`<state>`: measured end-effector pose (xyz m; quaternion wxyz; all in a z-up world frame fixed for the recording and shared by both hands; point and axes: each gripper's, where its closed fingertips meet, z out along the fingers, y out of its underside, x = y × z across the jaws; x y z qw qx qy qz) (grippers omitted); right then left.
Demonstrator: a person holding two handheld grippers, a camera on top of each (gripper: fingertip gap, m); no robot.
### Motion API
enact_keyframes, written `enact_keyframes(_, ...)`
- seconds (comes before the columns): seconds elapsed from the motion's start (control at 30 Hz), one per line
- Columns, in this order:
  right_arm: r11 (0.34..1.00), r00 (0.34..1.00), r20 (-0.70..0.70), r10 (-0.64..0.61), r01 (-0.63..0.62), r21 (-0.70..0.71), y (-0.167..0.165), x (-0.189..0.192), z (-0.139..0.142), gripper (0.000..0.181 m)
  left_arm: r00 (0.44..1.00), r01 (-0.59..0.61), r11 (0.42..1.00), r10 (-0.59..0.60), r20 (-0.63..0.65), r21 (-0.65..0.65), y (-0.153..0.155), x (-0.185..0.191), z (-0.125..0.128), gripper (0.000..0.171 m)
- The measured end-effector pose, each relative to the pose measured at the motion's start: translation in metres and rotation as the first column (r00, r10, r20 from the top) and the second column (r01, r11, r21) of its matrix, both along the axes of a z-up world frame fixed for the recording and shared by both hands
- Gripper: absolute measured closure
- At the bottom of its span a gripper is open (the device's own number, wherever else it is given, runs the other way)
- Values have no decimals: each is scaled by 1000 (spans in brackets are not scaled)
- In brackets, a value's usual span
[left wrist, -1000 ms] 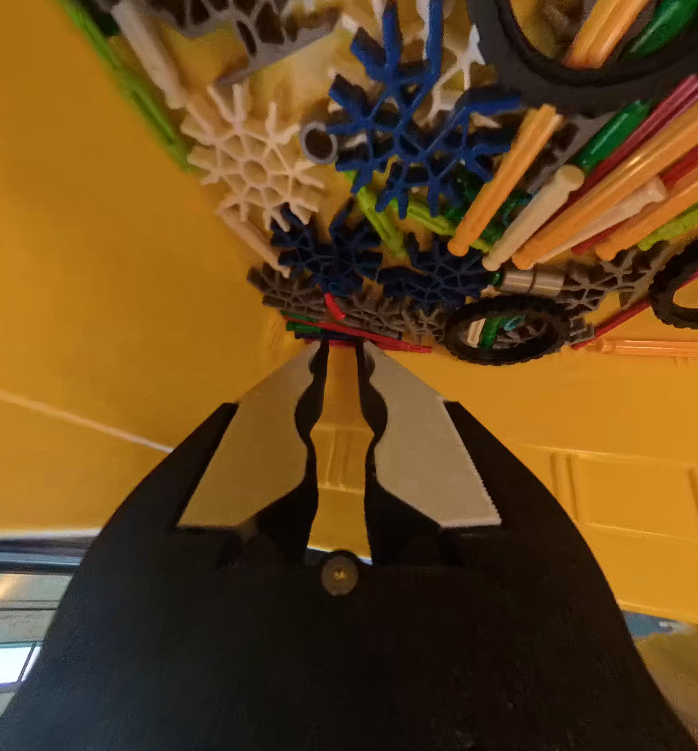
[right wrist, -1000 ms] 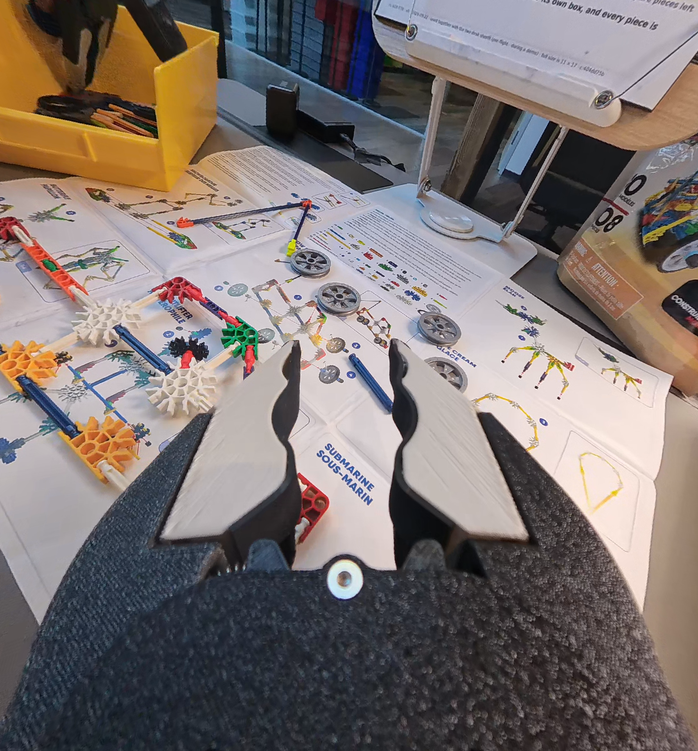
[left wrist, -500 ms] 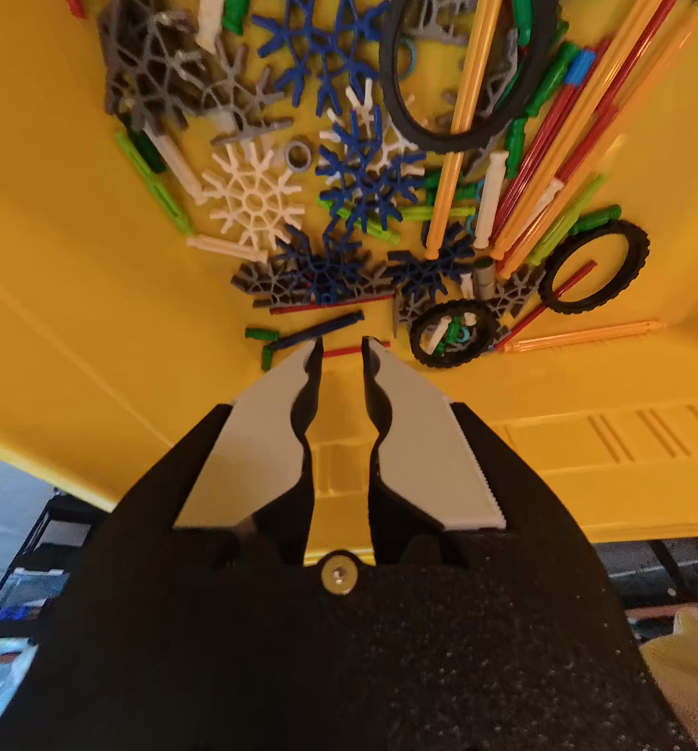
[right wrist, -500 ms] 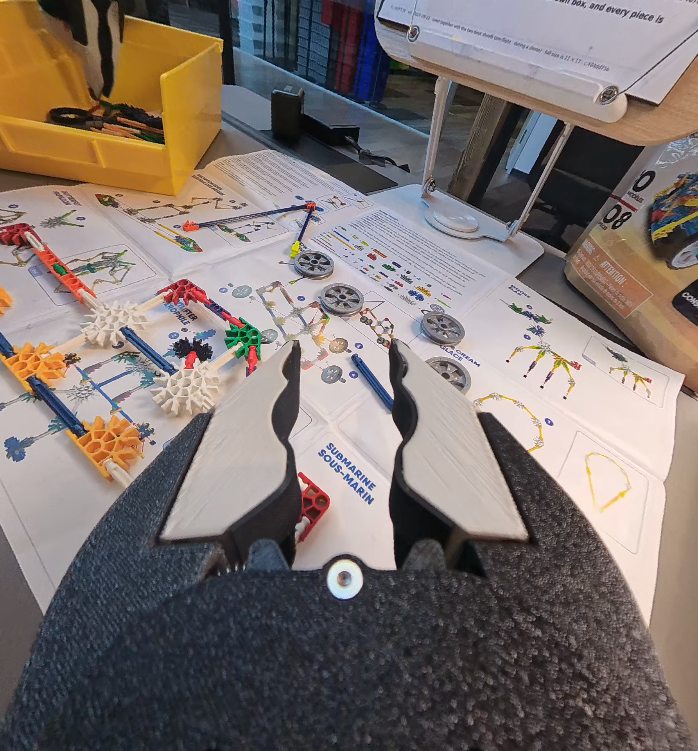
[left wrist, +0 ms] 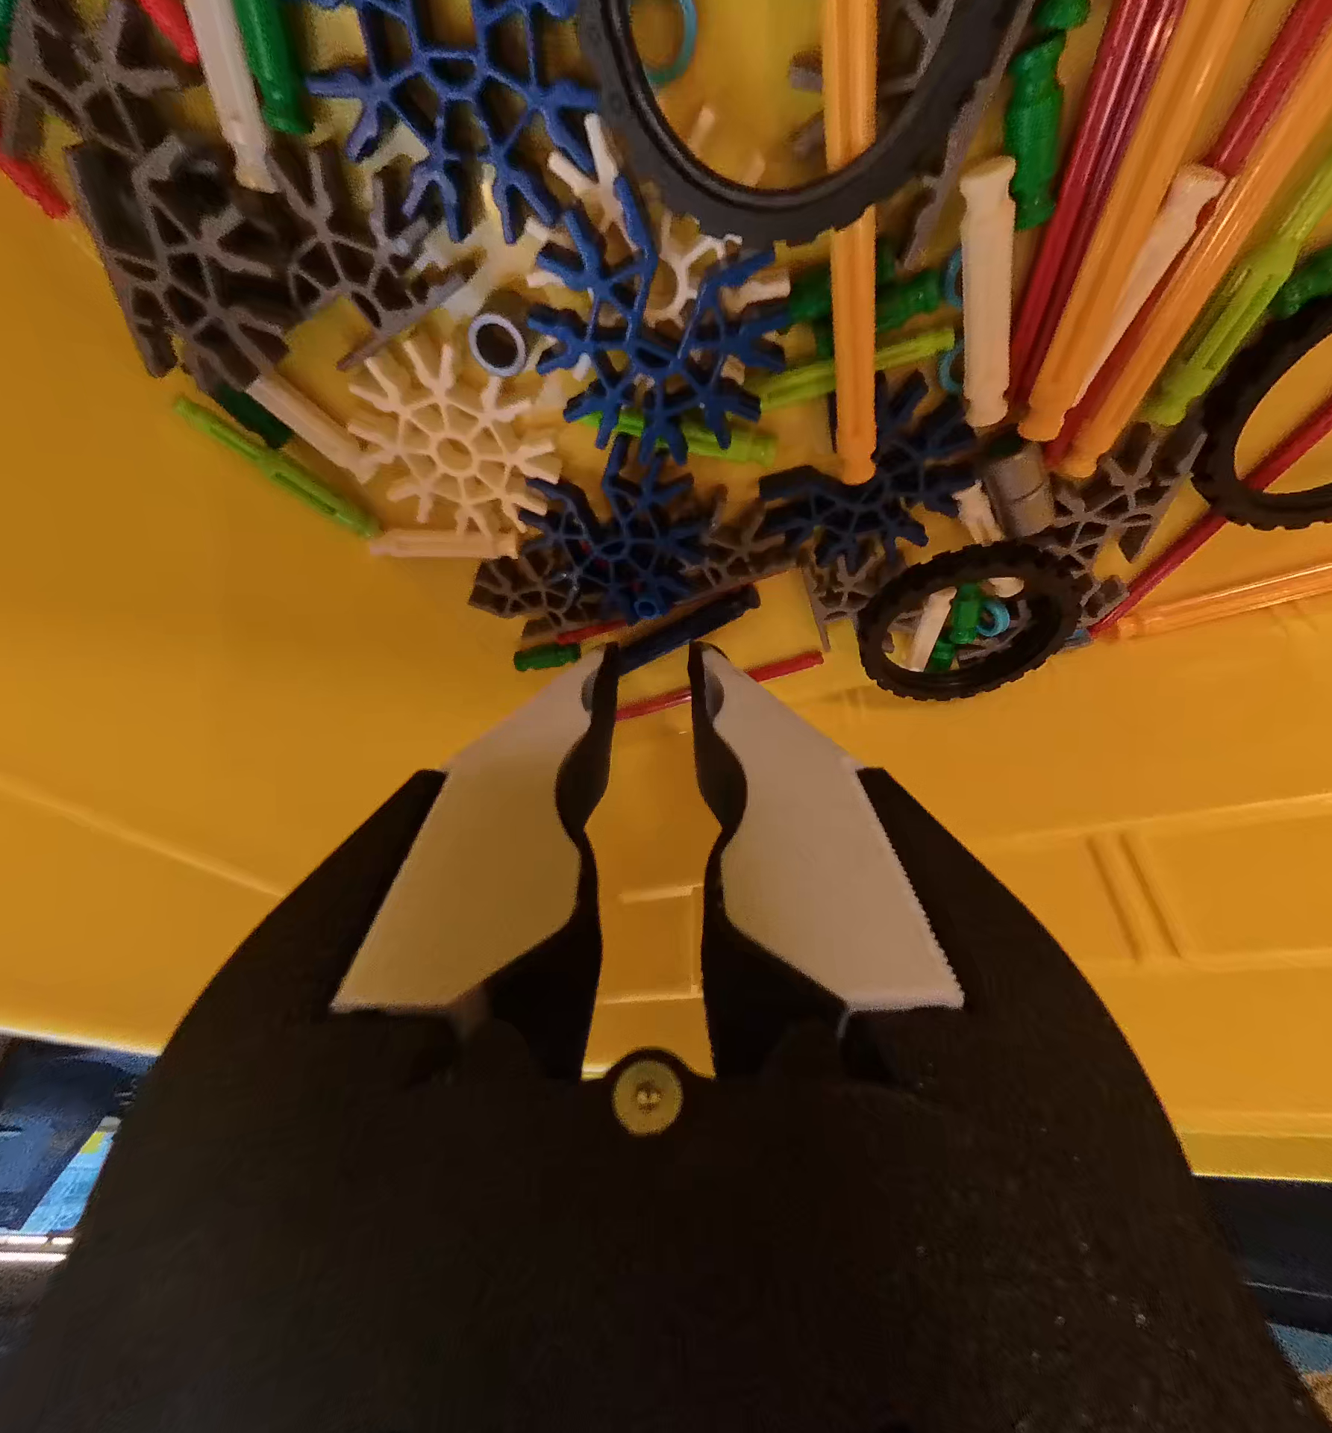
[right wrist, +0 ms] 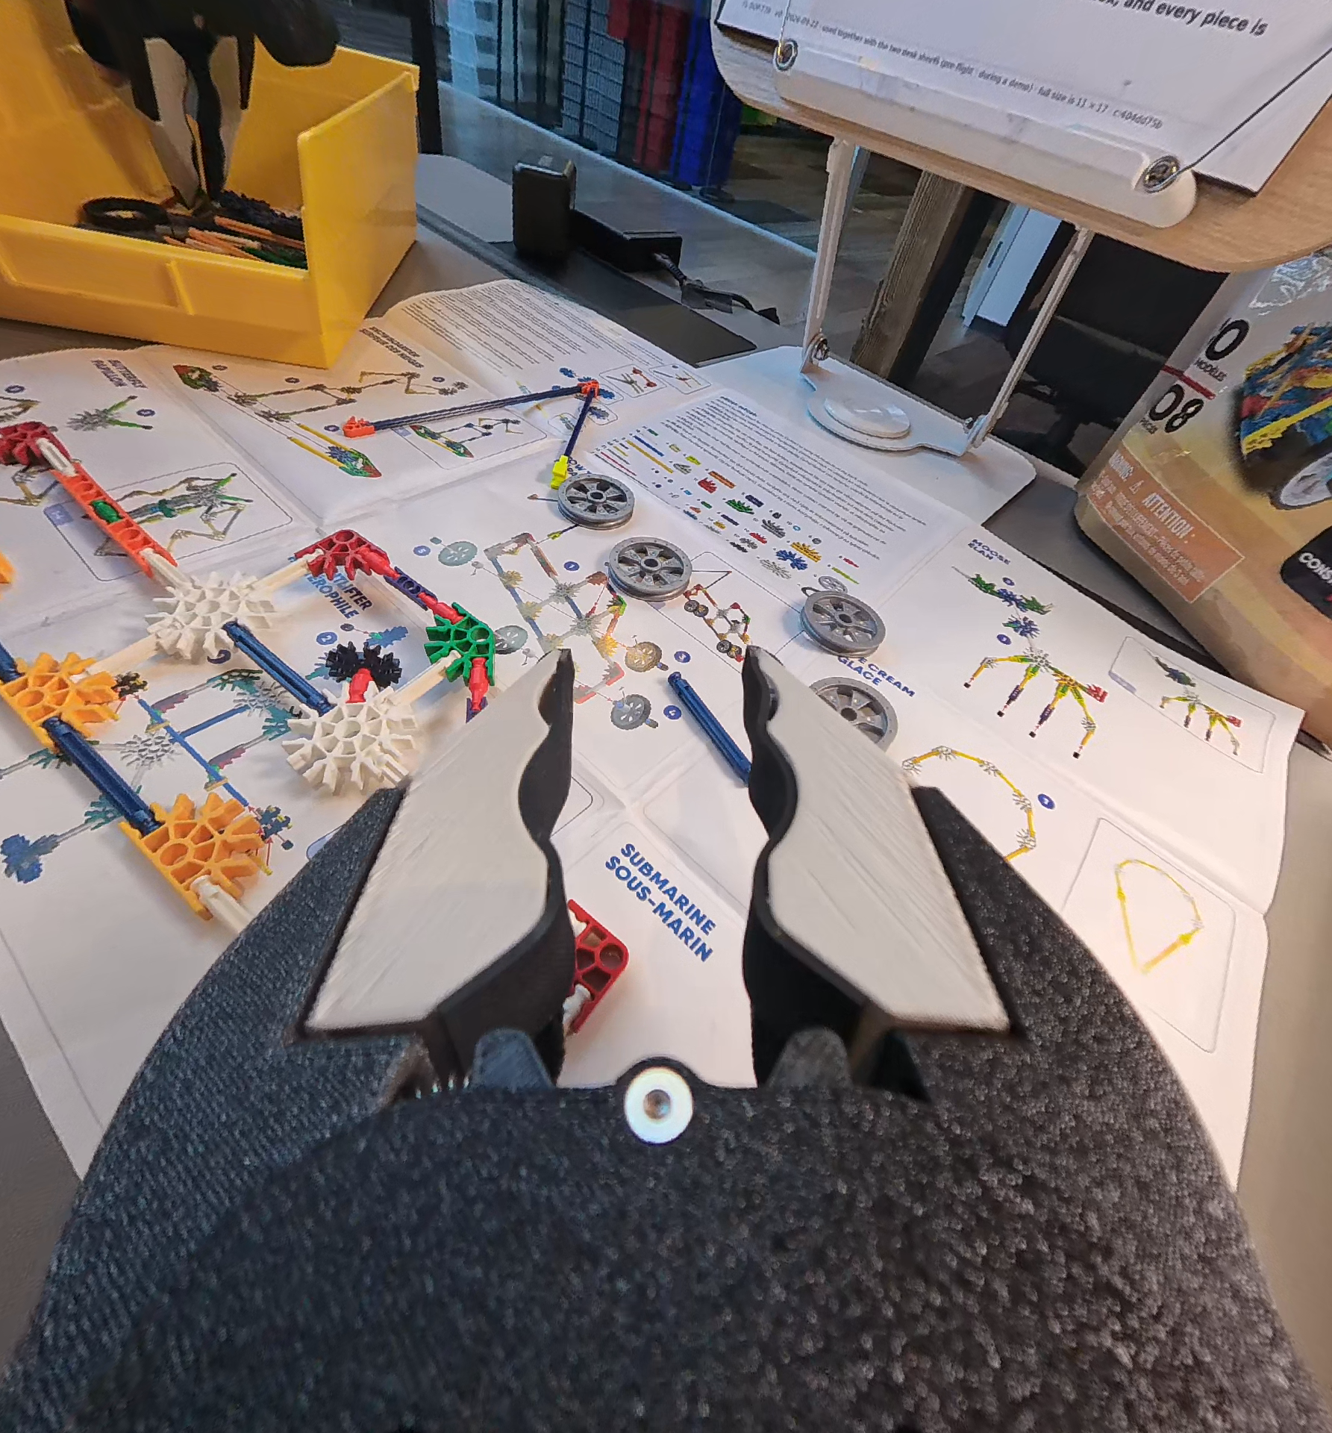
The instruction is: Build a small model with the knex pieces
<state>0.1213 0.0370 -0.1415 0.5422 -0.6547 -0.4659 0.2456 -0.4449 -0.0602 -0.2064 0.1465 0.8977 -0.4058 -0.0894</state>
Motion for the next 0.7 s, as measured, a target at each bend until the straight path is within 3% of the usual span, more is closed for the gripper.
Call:
enact_keyframes(0.33, 1000, 1000, 1, 0, 0, 3, 0, 0, 0, 138, 998, 7, 1000, -8, 69, 16, -9, 6, 0, 169)
enact_keyframes(0.43, 1000, 1000, -1, 2, -2, 11, 0, 1, 1, 138, 996, -18, 998, 13, 83, 60, -13, 7, 17, 169)
enact_keyframes(0.5, 1000, 1000, 3, 3, -3, 19, -1, 1, 1, 138, 985, -55, 989, 32, 168, 137, -8, 21, 38, 169)
enact_keyframes(0.57, 1000, 1000, -4, 8, -8, 23, -2, 1, 3, 138, 912, -146, 959, 36, 408, 242, 5, 66, 68, 169)
enact_keyframes(0.63, 1000, 1000, -16, 15, -15, 27, -3, 1, 7, 138, 784, -193, 929, -47, 619, 315, 13, 122, 104, 169)
enact_keyframes(0.7, 999, 999, -29, 27, -26, 35, -6, -1, 11, 138, 659, -185, 914, -158, 735, 362, 12, 177, 133, 169)
